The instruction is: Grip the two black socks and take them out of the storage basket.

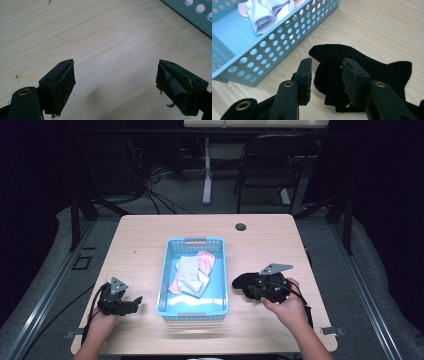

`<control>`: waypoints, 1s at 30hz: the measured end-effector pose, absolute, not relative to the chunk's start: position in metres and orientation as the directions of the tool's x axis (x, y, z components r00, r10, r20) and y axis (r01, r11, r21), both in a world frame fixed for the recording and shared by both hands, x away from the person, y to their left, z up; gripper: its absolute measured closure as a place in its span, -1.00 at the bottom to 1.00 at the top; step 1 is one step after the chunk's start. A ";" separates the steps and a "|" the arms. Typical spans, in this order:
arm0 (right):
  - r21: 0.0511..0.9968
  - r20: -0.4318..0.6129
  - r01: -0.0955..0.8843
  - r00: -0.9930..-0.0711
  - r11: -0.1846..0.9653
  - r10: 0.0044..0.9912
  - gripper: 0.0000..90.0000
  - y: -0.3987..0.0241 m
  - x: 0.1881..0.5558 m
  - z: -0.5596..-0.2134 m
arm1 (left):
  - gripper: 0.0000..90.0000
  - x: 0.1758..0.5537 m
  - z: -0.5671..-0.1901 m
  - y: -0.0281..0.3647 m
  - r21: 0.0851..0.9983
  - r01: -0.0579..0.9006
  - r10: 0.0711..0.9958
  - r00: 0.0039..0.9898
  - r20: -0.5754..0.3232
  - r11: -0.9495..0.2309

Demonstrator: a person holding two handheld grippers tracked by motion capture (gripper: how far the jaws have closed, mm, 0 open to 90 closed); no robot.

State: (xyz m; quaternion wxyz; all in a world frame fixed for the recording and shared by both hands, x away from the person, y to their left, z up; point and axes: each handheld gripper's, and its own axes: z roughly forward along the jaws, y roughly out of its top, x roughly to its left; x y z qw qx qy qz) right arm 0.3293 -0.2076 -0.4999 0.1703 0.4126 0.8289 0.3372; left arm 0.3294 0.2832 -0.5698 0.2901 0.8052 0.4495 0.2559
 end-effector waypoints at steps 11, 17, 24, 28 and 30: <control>0.727 0.019 0.552 -0.610 0.408 0.792 0.33 -0.211 0.321 -0.520 | -0.65 0.330 -0.570 0.282 0.694 0.577 0.871 0.466 0.153 -0.431; 0.727 0.049 0.564 -0.611 0.392 0.790 0.33 -0.207 0.319 -0.534 | -0.65 0.329 -0.570 0.283 0.696 0.575 0.871 0.467 0.150 -0.429; 0.717 0.040 0.562 -0.624 0.412 0.781 0.33 -0.203 0.318 -0.542 | -0.65 0.330 -0.570 0.282 0.697 0.575 0.870 0.469 0.148 -0.429; 0.716 0.014 0.553 -0.622 0.426 0.783 0.33 -0.200 0.317 -0.544 | -0.65 0.330 -0.570 0.282 0.699 0.575 0.872 0.468 0.145 -0.425; 0.710 0.016 0.558 -0.622 0.429 0.783 0.33 -0.200 0.317 -0.545 | -0.65 0.330 -0.570 0.282 0.700 0.576 0.872 0.467 0.143 -0.423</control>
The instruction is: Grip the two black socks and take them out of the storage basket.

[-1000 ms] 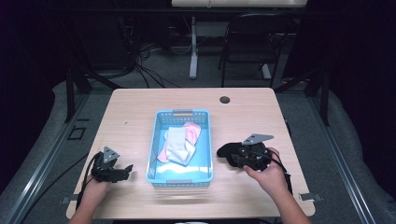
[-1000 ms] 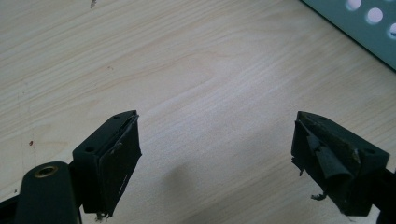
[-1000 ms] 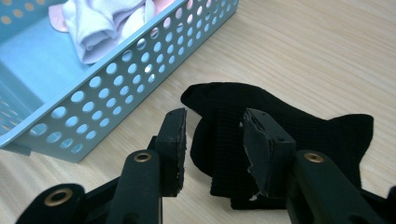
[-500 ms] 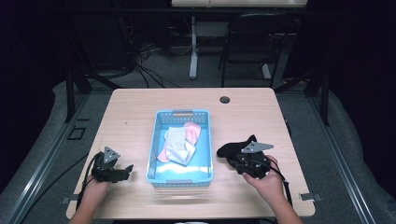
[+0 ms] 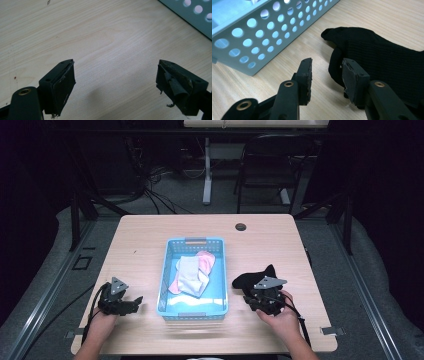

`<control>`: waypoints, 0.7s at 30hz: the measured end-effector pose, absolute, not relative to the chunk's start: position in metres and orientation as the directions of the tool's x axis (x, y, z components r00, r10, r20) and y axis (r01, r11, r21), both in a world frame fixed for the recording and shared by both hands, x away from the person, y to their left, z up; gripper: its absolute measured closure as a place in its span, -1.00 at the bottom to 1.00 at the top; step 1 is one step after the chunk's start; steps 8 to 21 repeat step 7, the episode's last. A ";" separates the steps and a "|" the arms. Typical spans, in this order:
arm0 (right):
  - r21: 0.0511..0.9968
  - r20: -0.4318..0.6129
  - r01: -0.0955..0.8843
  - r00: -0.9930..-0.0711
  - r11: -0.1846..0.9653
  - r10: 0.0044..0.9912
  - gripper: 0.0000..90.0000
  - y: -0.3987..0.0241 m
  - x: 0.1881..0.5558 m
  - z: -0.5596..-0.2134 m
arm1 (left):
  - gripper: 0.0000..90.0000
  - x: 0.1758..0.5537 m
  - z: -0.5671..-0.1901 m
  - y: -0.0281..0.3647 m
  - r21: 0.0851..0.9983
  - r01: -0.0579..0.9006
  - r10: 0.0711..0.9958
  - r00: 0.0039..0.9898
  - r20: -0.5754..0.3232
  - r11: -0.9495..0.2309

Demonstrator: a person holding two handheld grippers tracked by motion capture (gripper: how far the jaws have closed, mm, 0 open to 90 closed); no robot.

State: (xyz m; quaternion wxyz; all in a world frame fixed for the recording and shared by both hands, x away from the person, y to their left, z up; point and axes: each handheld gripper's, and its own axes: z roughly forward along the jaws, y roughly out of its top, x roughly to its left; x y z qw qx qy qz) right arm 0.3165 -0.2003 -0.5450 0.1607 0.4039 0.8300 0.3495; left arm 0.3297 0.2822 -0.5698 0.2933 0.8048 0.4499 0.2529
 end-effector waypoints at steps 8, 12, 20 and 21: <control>0.735 0.015 0.546 -0.607 0.403 0.795 0.27 -0.203 0.316 -0.544 | -0.65 0.330 -0.570 0.282 0.699 0.576 0.872 0.467 0.144 -0.424; 0.735 0.015 0.546 -0.607 0.403 0.795 0.27 -0.203 0.316 -0.544 | -0.65 0.330 -0.570 0.282 0.699 0.576 0.872 0.467 0.144 -0.424; 0.735 0.015 0.546 -0.607 0.403 0.795 0.27 -0.203 0.316 -0.544 | -0.65 0.330 -0.570 0.282 0.699 0.576 0.872 0.467 0.144 -0.424; 0.735 0.015 0.546 -0.607 0.403 0.795 0.27 -0.203 0.316 -0.544 | -0.65 0.330 -0.570 0.282 0.699 0.576 0.872 0.467 0.144 -0.424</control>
